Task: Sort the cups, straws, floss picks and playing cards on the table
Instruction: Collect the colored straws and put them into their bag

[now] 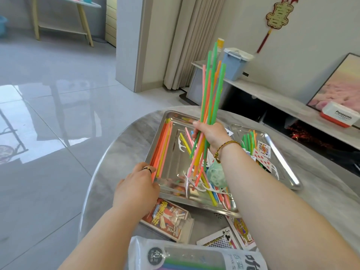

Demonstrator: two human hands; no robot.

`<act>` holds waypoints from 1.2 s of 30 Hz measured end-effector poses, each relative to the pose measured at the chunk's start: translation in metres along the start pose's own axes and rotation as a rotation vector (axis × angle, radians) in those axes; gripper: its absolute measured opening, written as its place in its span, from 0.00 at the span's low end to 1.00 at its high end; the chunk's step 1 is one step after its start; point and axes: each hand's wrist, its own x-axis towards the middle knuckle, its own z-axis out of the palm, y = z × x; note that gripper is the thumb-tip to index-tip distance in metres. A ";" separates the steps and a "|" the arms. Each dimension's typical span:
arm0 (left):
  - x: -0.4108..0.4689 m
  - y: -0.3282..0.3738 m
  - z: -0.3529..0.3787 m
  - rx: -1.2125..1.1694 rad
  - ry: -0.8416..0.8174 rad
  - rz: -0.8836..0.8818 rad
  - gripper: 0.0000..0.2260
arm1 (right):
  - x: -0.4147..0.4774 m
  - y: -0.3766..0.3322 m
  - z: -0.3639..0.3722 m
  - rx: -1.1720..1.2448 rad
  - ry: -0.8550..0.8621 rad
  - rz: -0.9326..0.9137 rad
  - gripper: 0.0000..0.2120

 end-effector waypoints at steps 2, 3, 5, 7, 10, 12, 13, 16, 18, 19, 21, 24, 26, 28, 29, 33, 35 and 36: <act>0.000 0.000 0.000 -0.001 -0.003 -0.002 0.18 | -0.006 -0.005 -0.002 0.072 0.037 -0.064 0.12; 0.000 0.000 0.000 0.000 -0.003 -0.003 0.18 | -0.010 -0.006 -0.002 0.115 0.052 -0.089 0.11; 0.000 0.001 0.000 0.015 0.004 -0.009 0.18 | -0.020 -0.007 -0.003 0.199 0.073 -0.138 0.09; -0.002 0.004 -0.001 0.042 0.035 -0.004 0.18 | -0.031 -0.005 -0.005 0.246 0.086 -0.177 0.10; -0.007 0.012 -0.003 0.049 0.067 0.037 0.18 | -0.051 -0.003 -0.011 0.295 0.119 -0.186 0.11; -0.012 0.018 -0.004 0.013 0.057 0.076 0.16 | -0.065 -0.004 -0.022 0.309 0.149 -0.204 0.11; -0.016 0.022 -0.004 -0.004 0.041 0.107 0.16 | -0.073 -0.004 -0.030 0.301 0.164 -0.218 0.10; -0.031 0.037 -0.003 -0.031 -0.025 0.212 0.16 | -0.102 -0.003 -0.062 0.308 0.206 -0.242 0.10; -0.043 0.048 -0.005 -0.023 -0.034 0.287 0.17 | -0.124 0.001 -0.087 0.353 0.216 -0.230 0.11; -0.049 0.052 -0.006 -0.041 -0.021 0.324 0.17 | -0.135 0.003 -0.099 0.360 0.215 -0.221 0.12; -0.062 0.062 -0.006 -0.137 -0.003 0.366 0.14 | -0.160 0.011 -0.124 0.327 0.221 -0.213 0.11; -0.084 0.076 -0.002 -0.312 -0.019 0.375 0.12 | -0.195 0.029 -0.158 0.239 0.229 -0.188 0.11; -0.096 0.088 0.010 -0.295 -0.052 0.393 0.14 | -0.219 0.042 -0.179 0.206 0.239 -0.156 0.11; -0.105 0.103 0.022 -0.326 -0.088 0.426 0.15 | -0.237 0.056 -0.192 0.181 0.265 -0.123 0.11; -0.110 0.119 0.030 -0.376 -0.111 0.462 0.15 | -0.248 0.063 -0.201 0.174 0.285 -0.112 0.11; -0.132 0.204 0.053 -0.577 -0.282 0.623 0.22 | -0.274 0.090 -0.223 0.132 0.300 -0.076 0.10; -0.143 0.246 0.067 -0.635 -0.438 0.638 0.28 | -0.277 0.098 -0.226 0.123 0.280 -0.083 0.11; -0.147 0.263 0.076 -0.635 -0.475 0.615 0.30 | -0.277 0.101 -0.227 0.120 0.271 -0.094 0.12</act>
